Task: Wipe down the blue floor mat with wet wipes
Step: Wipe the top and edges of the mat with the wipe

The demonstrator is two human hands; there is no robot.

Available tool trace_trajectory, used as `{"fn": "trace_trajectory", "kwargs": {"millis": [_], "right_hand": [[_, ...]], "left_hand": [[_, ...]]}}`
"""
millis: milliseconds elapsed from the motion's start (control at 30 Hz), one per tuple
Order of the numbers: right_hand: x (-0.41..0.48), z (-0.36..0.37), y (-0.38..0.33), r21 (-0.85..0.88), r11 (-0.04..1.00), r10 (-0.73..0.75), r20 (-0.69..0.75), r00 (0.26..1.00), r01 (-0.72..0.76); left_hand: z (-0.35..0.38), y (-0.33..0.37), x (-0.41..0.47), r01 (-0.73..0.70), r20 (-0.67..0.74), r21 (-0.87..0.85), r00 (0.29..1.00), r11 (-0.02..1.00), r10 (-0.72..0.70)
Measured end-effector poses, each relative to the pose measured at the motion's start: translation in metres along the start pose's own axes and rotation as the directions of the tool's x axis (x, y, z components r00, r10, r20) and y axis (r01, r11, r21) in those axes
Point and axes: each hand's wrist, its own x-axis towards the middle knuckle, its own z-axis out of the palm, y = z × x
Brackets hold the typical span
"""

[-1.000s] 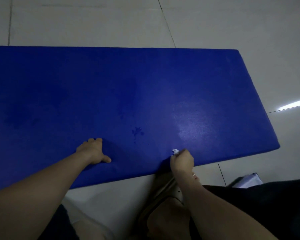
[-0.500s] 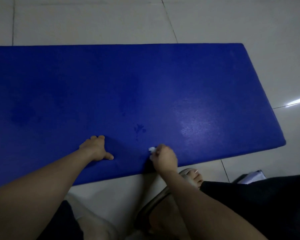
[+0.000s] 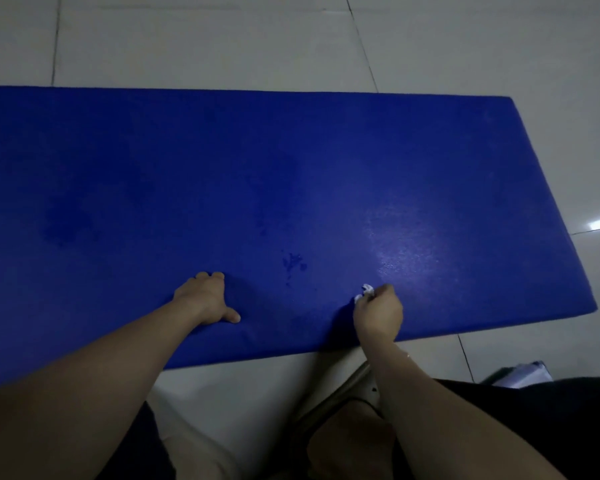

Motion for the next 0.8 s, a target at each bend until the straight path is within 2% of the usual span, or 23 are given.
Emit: {"fn": "trace_trajectory", "kwargs": {"millis": [133, 267, 333, 400, 533, 667, 733, 800], "right_hand": [[-0.033, 0.032, -0.024, -0.036, 0.976, -0.212, 0.113, 0.971, 0.217], [-0.073, 0.067, -0.046, -0.073, 0.880, -0.424, 0.321, 0.847, 0.469], [-0.078, 0.072, -0.050, -0.096, 0.832, -0.473, 0.390, 0.790, 0.546], [-0.065, 0.067, -0.045, -0.133, 0.813, -0.478, 0.403, 0.780, 0.567], [-0.014, 0.030, -0.021, -0.106, 0.901, -0.385, 0.249, 0.888, 0.421], [0.044, -0.020, 0.008, -0.044, 0.993, -0.107, 0.059, 0.993, 0.109], [0.063, -0.035, 0.016, 0.028, 0.997, 0.073, -0.036, 0.997, -0.072], [0.067, -0.034, 0.016, 0.065, 0.990, 0.131, -0.084, 0.988, -0.126]], "left_hand": [[0.001, 0.000, 0.000, -0.004, -0.001, 0.004, 1.000, 1.000, 0.004], [-0.001, 0.000, 0.000, -0.002, -0.006, 0.007, 1.000, 1.000, 0.002], [-0.001, -0.001, -0.001, 0.000, -0.007, 0.008, 1.000, 1.000, 0.000], [-0.001, -0.001, -0.002, 0.003, 0.001, 0.004, 1.000, 1.000, -0.003], [-0.002, 0.000, -0.003, 0.005, -0.002, -0.003, 1.000, 1.000, -0.005], [-0.002, 0.002, -0.004, 0.015, 0.003, 0.001, 1.000, 1.000, -0.015], [-0.002, 0.002, -0.004, 0.013, 0.000, 0.000, 1.000, 1.000, -0.013], [-0.002, 0.003, -0.003, 0.010, -0.003, -0.002, 1.000, 1.000, -0.010]]}}
